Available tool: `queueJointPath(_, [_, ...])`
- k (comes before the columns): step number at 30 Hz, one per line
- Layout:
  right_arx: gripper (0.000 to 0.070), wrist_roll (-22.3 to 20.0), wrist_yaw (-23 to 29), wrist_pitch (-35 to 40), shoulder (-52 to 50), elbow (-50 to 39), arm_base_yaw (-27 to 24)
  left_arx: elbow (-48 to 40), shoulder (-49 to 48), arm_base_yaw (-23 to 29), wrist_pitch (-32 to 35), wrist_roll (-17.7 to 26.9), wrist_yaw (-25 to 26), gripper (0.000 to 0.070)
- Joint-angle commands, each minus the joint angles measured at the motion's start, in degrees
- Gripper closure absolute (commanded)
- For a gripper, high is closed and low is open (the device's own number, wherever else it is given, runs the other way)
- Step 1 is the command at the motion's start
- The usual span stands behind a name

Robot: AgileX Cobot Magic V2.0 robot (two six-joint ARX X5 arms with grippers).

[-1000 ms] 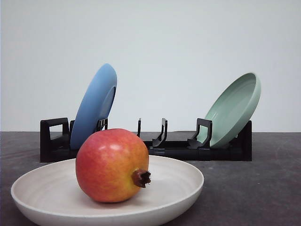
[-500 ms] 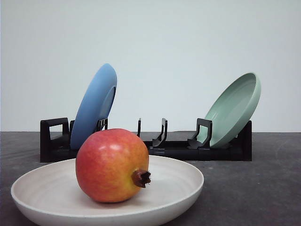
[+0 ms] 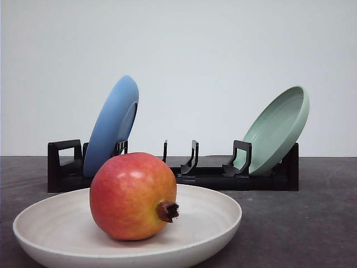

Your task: Place pomegranate in white plate

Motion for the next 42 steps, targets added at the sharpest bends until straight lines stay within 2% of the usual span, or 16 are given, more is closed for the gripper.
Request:
queueJointPath(1, [0.0700, 0.59, 0.02, 0.66, -0.14, -0.22, -0.13, -0.55, -0.09, 0.02, -0.22, 0.02, 0.11, 0.0700])
queueJointPath(42, [0.0700, 0.59, 0.02, 0.66, -0.14, -0.22, -0.13, -0.55, -0.09, 0.02, -0.22, 0.01, 0.11, 0.0700])
